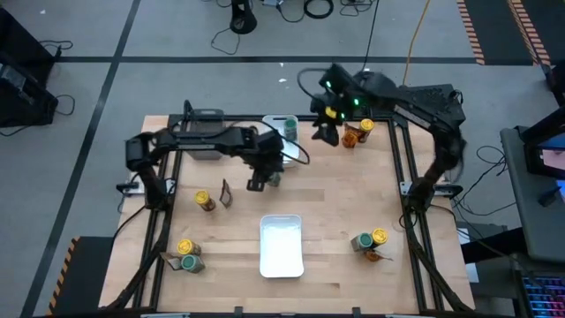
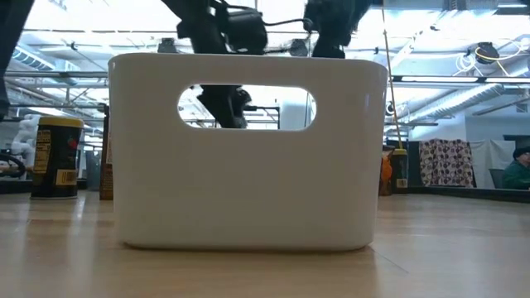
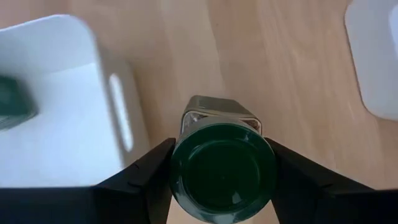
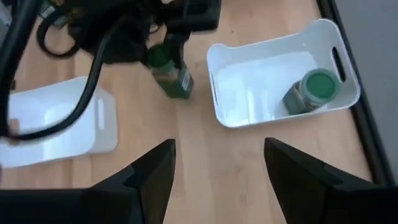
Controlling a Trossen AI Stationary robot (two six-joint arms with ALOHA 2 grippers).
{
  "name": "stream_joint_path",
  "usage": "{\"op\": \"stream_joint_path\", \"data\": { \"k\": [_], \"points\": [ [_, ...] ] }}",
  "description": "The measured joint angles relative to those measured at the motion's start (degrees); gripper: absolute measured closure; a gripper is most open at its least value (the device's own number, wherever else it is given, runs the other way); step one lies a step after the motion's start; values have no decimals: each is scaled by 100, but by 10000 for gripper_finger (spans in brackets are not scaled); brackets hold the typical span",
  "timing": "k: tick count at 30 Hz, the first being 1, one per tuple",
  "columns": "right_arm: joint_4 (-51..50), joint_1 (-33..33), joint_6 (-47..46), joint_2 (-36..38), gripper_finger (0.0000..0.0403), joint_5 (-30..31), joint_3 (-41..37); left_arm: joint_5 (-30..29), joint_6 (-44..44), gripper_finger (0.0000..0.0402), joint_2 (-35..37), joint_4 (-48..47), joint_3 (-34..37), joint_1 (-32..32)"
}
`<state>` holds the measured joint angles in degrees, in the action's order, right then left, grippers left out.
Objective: Sort spices by type
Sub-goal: Put the top left green spice bottle into the top white bin
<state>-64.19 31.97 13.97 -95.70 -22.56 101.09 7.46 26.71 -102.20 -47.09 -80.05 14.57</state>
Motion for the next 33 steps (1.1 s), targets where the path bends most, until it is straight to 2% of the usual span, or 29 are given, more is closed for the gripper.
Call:
{"op": "stream_joint_path", "data": {
  "k": [4, 7, 10, 13, 17, 23, 27, 33],
  "points": [
    [2146, 7, -443, 989, 174, 30, -2085, -4, 105, 190, -400, 12, -212, -157],
    [3419, -29, -822, 1572, 174, 28, -3315, -5, 112, 190, -575, 53, -347, -232],
    [4190, -70, -1073, 1942, 174, 17, -4189, 3, 119, 189, -676, 57, -435, -270],
    [4779, -94, -1271, 2133, 174, 19, -4777, -14, 113, 169, -717, 46, -504, -302],
    [5253, -94, -1420, 2133, 174, 17, -5191, -15, 109, 133, -753, -14, -603, -315],
    [5596, -96, -1765, 1907, 174, 1, -5236, -42, 105, 99, -738, -221, -842, -315],
    [6020, -103, -1816, 1781, 174, -16, -5234, -54, 72, 93, -631, -536, -1074, -296],
    [5891, -372, -1353, 1641, 174, -306, -5022, -57, -213, 91, 5, -1083, -996, -91]
  ]
}}
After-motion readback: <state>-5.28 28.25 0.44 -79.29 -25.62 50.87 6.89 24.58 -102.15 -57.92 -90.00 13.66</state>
